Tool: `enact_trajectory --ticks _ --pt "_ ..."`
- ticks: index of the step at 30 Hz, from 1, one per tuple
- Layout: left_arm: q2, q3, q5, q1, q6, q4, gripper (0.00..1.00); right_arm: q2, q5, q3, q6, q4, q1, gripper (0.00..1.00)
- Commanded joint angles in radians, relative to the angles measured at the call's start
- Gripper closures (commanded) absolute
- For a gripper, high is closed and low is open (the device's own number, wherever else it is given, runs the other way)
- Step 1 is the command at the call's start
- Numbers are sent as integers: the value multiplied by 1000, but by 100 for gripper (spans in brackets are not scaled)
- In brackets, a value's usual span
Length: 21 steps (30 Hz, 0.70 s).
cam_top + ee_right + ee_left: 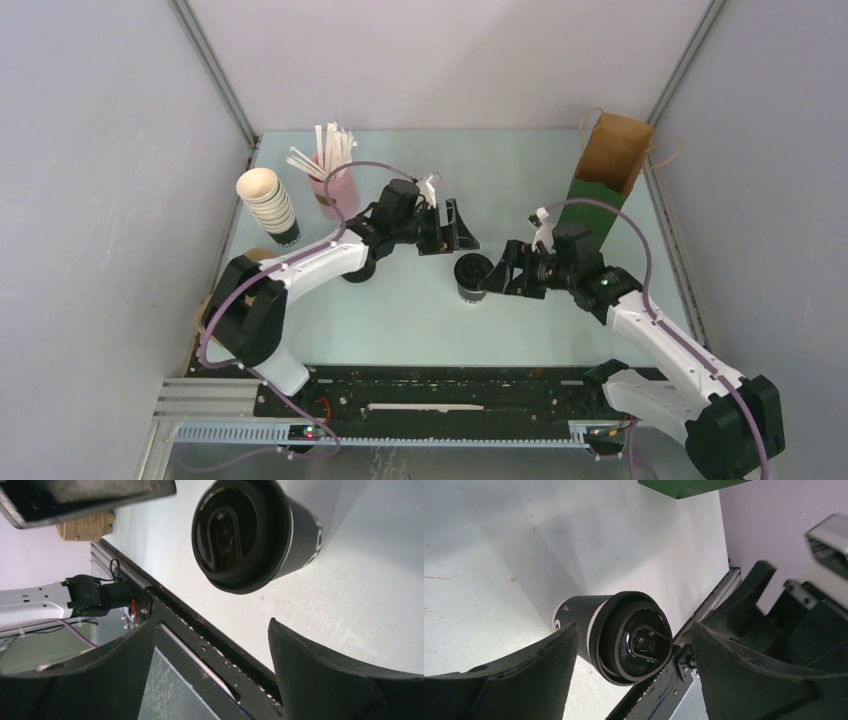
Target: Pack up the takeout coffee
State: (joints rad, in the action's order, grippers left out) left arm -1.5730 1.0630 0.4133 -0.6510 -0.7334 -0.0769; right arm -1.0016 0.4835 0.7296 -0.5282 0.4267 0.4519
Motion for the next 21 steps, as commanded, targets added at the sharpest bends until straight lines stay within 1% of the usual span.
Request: enact_trajectory --ticks 1,4,6,8,10,15,21 --pt "-33 48 58 7 -20 126 11 27 87 -142 -234 -269 11 9" --pt "-38 13 77 8 -84 218 12 19 43 -185 -304 -368 26 11" --pt "-37 -12 82 8 -116 255 14 -7 37 -187 -307 -397 24 16" --pt "-35 -35 79 7 -132 276 15 -42 55 -187 -306 -417 14 19" --pt "-33 -52 76 7 -138 284 14 -69 63 -187 -295 -451 8 20" --pt "-23 -98 79 7 -153 324 13 -95 64 -188 -282 -474 -15 20" --pt "-26 -125 91 0 -199 380 14 -127 129 -187 -271 -509 -58 21"
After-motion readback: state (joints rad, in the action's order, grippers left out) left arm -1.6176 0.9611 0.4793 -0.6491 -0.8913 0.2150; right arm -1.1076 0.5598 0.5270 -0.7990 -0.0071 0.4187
